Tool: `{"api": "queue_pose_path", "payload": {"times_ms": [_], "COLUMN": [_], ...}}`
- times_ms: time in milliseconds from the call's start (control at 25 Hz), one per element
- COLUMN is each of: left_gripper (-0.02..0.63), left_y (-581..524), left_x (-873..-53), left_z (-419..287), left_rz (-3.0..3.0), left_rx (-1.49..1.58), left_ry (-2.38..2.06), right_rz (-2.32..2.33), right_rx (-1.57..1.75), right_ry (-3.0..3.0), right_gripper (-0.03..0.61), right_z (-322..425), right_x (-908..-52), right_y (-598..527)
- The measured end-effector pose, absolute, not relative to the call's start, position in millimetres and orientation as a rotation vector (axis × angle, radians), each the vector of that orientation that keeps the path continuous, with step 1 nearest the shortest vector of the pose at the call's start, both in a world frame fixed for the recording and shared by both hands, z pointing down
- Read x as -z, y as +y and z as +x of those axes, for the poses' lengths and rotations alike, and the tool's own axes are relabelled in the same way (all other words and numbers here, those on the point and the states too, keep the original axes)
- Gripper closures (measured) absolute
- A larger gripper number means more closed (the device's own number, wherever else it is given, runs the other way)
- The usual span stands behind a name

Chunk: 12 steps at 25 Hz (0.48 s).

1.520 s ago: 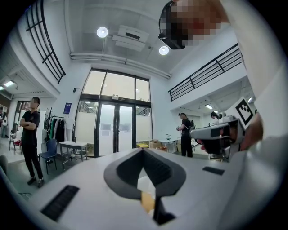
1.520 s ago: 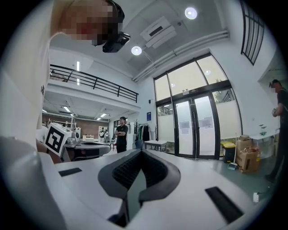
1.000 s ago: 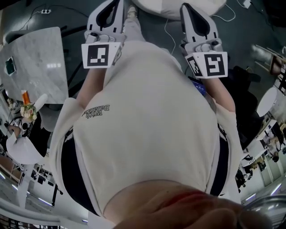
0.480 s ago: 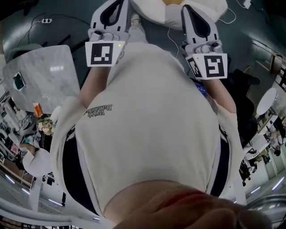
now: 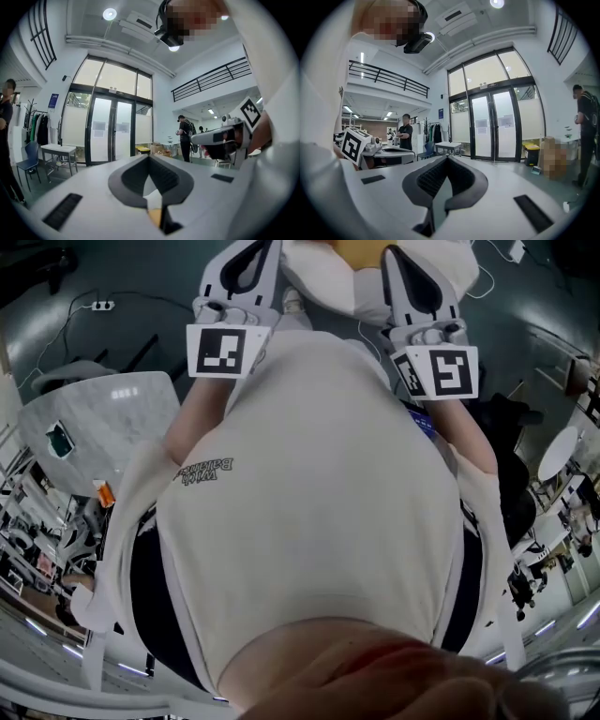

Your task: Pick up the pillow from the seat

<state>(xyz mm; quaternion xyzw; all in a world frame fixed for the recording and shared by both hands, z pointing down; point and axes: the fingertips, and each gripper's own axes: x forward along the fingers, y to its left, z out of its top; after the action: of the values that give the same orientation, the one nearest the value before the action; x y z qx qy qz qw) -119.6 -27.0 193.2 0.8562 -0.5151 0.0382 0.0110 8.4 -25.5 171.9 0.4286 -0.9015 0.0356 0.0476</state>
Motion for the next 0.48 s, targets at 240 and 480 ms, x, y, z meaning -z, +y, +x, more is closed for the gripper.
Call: {"api": "queue_pose_path", "payload": {"times_ms": [240, 480], "left_gripper": [0.604, 0.604], "left_y": [-68.2, -90.1], "left_x": [-196.0, -195.5], "left_z": [-128.6, -128.8], "left_rz": [2.702, 2.686], "left_rx": [-0.115, -0.115], "left_ry": [-1.527, -1.53], "right_rz": [1.342, 1.388], "right_rx": [-0.081, -0.048], "right_ry": [-2.728, -2.711], "right_gripper": [0.571, 0.571], "right_z": [-13.5, -6.0], "right_x": [-167.2, -158.6], "right_y": [-72.2, -92.4]}}
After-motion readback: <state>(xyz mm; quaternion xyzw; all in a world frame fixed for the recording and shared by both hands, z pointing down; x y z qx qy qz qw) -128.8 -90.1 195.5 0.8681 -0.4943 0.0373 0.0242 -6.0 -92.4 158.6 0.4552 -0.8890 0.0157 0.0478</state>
